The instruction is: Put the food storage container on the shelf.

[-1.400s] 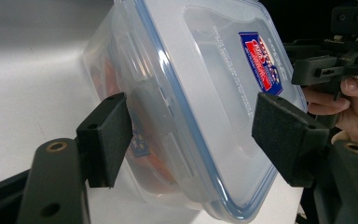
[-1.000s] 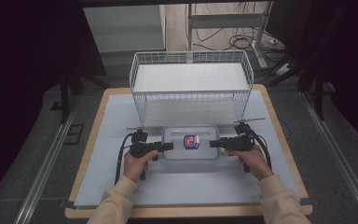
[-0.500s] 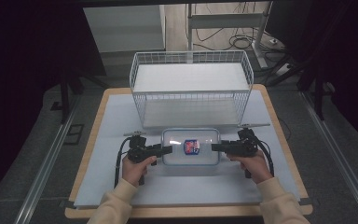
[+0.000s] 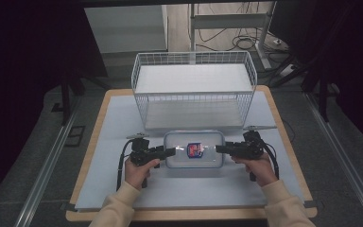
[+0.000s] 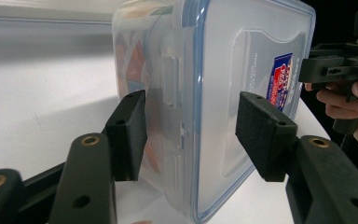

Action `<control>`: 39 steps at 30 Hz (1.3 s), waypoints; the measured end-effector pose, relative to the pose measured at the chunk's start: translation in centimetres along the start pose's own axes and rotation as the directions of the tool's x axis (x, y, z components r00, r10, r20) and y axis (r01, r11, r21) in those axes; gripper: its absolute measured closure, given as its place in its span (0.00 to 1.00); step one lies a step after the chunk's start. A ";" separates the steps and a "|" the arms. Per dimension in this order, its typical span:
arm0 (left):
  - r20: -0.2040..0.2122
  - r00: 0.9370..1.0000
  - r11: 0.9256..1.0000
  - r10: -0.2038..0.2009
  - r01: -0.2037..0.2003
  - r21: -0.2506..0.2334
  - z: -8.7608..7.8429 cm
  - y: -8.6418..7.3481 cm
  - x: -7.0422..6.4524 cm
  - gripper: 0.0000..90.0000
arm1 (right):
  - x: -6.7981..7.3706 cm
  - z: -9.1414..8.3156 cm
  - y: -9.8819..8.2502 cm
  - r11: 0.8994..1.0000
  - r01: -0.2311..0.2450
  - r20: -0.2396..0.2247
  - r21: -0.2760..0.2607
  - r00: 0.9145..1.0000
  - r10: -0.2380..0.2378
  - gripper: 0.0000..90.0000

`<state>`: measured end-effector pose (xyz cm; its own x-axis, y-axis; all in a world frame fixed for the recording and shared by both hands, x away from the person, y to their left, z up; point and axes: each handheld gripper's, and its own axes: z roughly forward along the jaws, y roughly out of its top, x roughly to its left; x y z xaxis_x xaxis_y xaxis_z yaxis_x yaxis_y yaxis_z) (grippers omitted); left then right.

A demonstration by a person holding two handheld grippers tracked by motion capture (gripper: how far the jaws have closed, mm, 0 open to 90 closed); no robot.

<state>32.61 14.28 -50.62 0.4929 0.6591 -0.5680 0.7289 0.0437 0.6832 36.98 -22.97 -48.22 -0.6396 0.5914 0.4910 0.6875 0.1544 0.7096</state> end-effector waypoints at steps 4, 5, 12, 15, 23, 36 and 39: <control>-0.001 1.000 1.000 0.005 -0.005 -0.006 -0.1 0.1 -0.2 0.50 | 0.1 -0.2 0.1 1.000 0.008 0.000 -0.006 1.000 -0.008 0.55; 0.001 1.000 1.000 0.006 -0.006 -0.009 -0.2 0.1 -0.3 0.50 | 0.1 -0.2 0.1 1.000 0.011 0.000 -0.010 1.000 -0.011 0.55; 0.009 1.000 0.999 0.016 -0.015 -0.032 -0.7 0.4 -0.7 0.50 | 0.7 -0.7 0.4 0.999 0.038 0.002 -0.032 0.999 -0.038 0.55; 0.009 1.000 0.999 0.018 -0.018 -0.038 -0.9 0.6 -0.8 0.51 | 1.0 -0.8 0.6 0.999 0.038 0.000 -0.039 0.999 -0.038 0.55; 0.009 0.999 0.997 0.034 -0.034 -0.062 -1.6 1.1 -1.2 0.51 | 1.7 -1.2 1.0 0.997 0.057 0.004 -0.058 0.998 -0.057 0.55; 0.008 0.998 0.995 0.058 -0.057 -0.080 -2.3 1.7 -1.8 0.51 | 2.4 -1.6 1.5 0.993 0.082 0.008 -0.079 0.997 -0.082 0.55; 0.011 0.998 0.994 0.064 -0.063 -0.086 -2.5 1.9 -2.0 0.51 | 2.7 -1.9 1.7 0.992 0.088 0.011 -0.087 0.996 -0.087 0.55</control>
<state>31.87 14.92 -47.06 0.5435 0.6526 -0.5279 0.6529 0.0665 0.7545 35.76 -22.62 -44.75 -0.6935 0.5840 0.4219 0.5963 0.1366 0.7910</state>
